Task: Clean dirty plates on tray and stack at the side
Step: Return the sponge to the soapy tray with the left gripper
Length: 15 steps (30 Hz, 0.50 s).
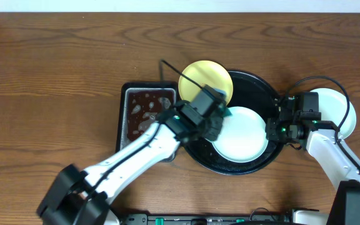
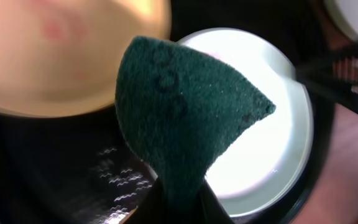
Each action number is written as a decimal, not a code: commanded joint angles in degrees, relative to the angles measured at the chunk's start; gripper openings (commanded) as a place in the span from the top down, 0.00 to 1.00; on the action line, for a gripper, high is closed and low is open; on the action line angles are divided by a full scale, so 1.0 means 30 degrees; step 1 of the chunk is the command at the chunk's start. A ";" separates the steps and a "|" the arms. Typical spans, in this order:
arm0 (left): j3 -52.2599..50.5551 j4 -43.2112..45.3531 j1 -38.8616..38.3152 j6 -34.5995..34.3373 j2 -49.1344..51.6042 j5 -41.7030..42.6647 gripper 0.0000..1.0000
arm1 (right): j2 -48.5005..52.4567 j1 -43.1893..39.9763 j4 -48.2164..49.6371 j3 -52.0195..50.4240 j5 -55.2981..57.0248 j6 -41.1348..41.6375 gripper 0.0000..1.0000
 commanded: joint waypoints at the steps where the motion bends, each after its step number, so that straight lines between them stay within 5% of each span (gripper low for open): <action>1: 0.0058 -0.1151 0.0911 -0.0146 -0.0335 -0.2193 0.92 | 0.0036 0.0321 0.0379 -0.0036 -0.0095 0.0000 0.84; 8: 0.0000 -0.3257 0.3781 -0.2237 -0.0328 -0.3220 0.92 | 0.0095 0.0321 0.0852 -0.0036 -0.0102 0.0000 0.70; 15: -0.0393 -0.3708 0.6186 -0.2426 -0.0284 -0.3213 0.88 | 0.1166 0.0328 0.0831 -0.0036 -0.0102 -0.0007 0.68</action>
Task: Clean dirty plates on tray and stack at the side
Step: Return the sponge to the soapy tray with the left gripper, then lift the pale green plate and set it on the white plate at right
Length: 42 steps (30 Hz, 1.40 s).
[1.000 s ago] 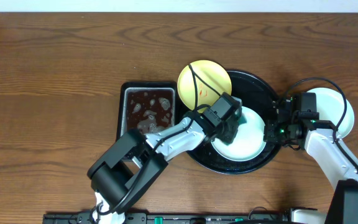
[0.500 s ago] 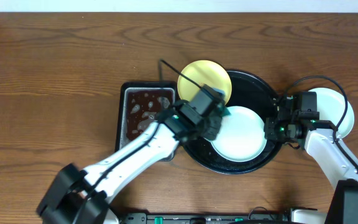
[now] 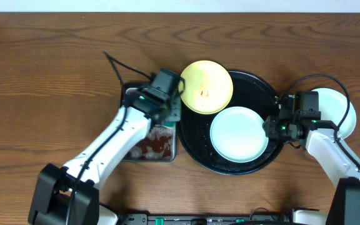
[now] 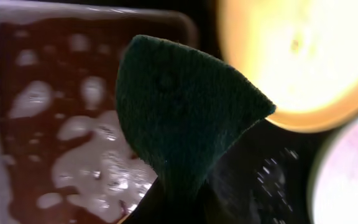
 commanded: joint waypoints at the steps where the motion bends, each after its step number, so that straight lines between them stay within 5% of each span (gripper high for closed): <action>1: -0.0503 -0.0080 0.0794 -0.0313 0.0015 -0.0379 0.87 | 0.0962 0.0313 0.0051 -0.0036 -0.0095 -0.0044 0.69; 7: -0.1530 -0.0044 0.1428 -0.0313 0.0029 -0.0350 0.92 | 0.1960 0.0313 0.0131 -0.0036 -0.0087 -0.0051 0.93; 11: -0.1559 0.0576 0.1370 -0.0168 0.0029 0.1224 0.93 | 0.1960 0.0313 0.0138 -0.0036 -0.0095 -0.0051 0.99; 20: -0.1559 0.0991 0.1377 -0.0007 0.0029 0.1770 0.92 | 0.1668 0.0313 0.0109 0.0036 -0.0444 -0.0423 0.99; 29: -0.1647 0.0780 0.1377 -0.0007 0.0029 0.1770 0.88 | -0.3381 0.0321 -0.0532 0.0051 0.0488 -0.0568 0.99; 42: -0.1647 0.0780 0.1377 -0.0007 0.0036 0.1770 0.86 | -0.7300 0.5085 -0.0801 0.0051 1.1417 -0.1617 0.99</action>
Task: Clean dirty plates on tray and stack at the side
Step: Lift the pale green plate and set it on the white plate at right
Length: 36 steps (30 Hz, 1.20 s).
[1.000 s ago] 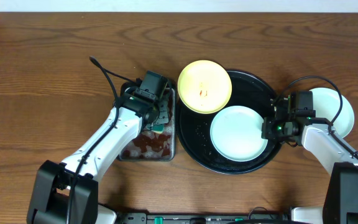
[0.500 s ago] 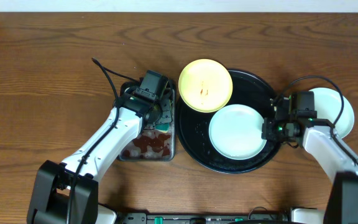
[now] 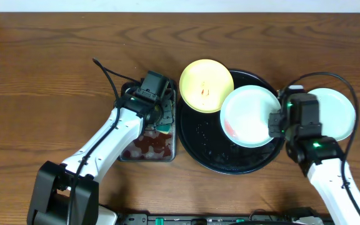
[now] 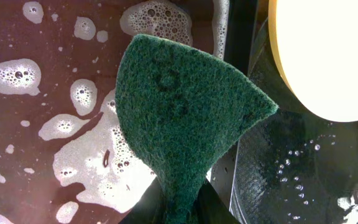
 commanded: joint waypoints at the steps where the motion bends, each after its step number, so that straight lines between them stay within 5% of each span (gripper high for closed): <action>1: -0.0117 0.0015 0.0051 0.0058 0.0029 0.0015 0.86 | -0.0189 0.1960 0.0000 0.0051 0.4838 -0.0911 0.99; 20: -0.0124 0.0102 0.0051 0.0051 0.0036 0.0015 0.85 | -0.0124 1.0994 0.3279 0.0051 1.5198 -0.9122 0.99; 36: -0.0138 0.0102 0.0051 0.0051 0.0036 0.0015 0.85 | 0.0226 1.1693 0.4947 0.0044 1.6429 -0.9770 0.99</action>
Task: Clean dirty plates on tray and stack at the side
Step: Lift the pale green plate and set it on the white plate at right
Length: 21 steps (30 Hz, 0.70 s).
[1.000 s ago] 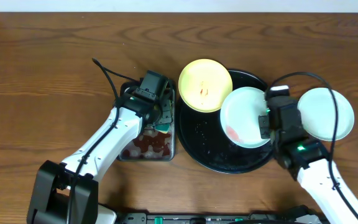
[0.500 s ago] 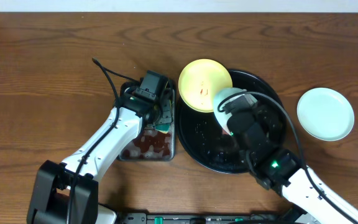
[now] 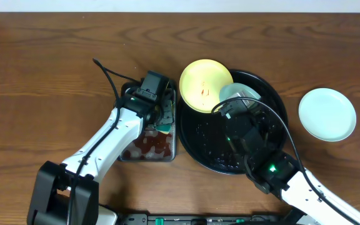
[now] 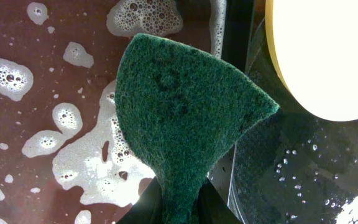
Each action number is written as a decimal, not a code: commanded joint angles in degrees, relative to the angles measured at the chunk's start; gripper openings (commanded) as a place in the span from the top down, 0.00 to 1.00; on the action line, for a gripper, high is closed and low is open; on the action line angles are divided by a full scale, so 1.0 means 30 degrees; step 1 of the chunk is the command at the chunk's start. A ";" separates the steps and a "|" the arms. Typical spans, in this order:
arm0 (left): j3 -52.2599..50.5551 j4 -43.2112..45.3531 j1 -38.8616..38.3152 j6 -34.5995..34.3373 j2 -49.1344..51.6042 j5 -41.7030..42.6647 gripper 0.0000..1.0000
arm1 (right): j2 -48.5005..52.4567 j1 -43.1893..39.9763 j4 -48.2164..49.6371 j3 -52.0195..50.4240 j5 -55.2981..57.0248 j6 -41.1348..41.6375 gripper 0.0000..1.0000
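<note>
My left gripper [image 4: 182, 200] is shut on a dark green sponge [image 4: 179, 124], held over the foamy brown water of the tub [image 3: 149, 145]. A yellow plate [image 3: 202, 84] with a small stain lies on the back left rim of the black round tray [image 3: 208, 140]; its edge shows in the left wrist view as the yellow plate [image 4: 328, 56]. My right arm reaches over the tray's middle. Its gripper [image 3: 230, 105] holds a white plate [image 3: 237, 94], mostly hidden behind the arm. Another white plate [image 3: 327, 114] lies on the table to the right.
The soapy tub stands right against the tray's left side. A black cable [image 3: 108, 78] loops up from my left arm. My right arm's body [image 3: 274, 169] covers the tray's front right part. Wet drops lie on the tray floor.
My right arm has moved from the tray's right side to over its middle, with the white plate now near the tray's back. The plate on the table is uncovered. The sponge stays over the tub.
My left gripper first held the sponge over the white plate in the tray, with my right gripper at that plate's rim. Then the sponge was over the tub. Later my right gripper held the plate raised, a red smear on it, and now it holds it farther left.
</note>
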 commanded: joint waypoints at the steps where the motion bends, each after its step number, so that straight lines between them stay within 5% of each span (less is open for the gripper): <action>1: -0.0138 0.0044 0.0051 0.0051 0.0036 -0.0109 0.85 | 0.0138 0.0036 0.0313 0.0051 0.0481 0.0699 0.99; 11: -0.0204 -0.0051 0.0051 0.0066 0.0036 -0.0954 0.85 | 0.1078 -0.7745 -0.1967 0.0051 -0.7927 1.2866 0.99; 21: -0.1326 0.1632 0.0051 0.1843 0.0044 -0.1668 0.86 | 0.1851 -1.8899 -0.3235 0.0044 -1.7121 1.7085 0.99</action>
